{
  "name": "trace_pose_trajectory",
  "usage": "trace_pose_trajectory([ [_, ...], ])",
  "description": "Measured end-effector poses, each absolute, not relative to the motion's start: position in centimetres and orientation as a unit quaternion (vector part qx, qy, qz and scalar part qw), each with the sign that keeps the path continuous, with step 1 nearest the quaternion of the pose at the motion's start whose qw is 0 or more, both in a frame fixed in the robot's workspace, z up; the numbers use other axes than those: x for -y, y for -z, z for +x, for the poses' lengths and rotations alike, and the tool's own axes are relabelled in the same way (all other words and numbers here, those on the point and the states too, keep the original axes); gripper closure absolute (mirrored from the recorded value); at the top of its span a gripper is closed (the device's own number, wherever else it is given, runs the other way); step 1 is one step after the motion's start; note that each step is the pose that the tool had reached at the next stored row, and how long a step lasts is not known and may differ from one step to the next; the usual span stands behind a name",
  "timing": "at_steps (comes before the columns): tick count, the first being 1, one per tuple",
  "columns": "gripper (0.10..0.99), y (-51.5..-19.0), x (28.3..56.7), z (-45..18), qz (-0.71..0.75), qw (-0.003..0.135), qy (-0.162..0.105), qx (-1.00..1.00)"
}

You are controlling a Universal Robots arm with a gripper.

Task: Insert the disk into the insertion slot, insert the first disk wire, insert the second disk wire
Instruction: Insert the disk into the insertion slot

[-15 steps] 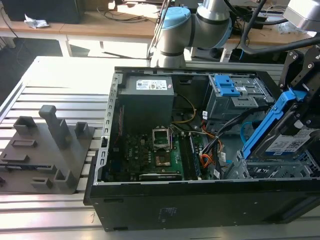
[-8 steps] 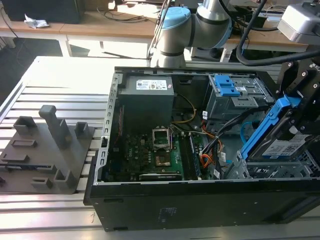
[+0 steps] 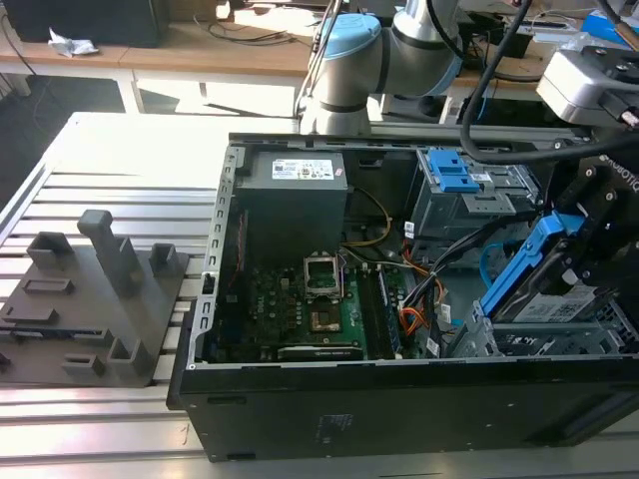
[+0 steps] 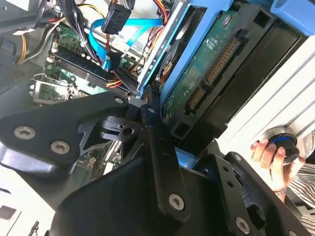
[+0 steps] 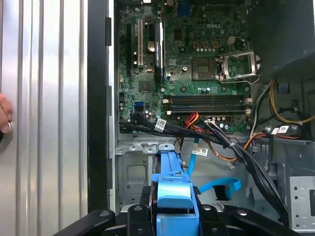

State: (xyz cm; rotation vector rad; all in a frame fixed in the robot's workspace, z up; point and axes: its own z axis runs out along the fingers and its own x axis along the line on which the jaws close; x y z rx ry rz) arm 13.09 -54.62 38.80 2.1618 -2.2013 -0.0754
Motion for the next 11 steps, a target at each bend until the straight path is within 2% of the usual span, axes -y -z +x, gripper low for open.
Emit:
trace_pose_trajectory([
  [11,0.722,-36.2,54.6,13.1,0.7,0.029,0.026,0.713],
])
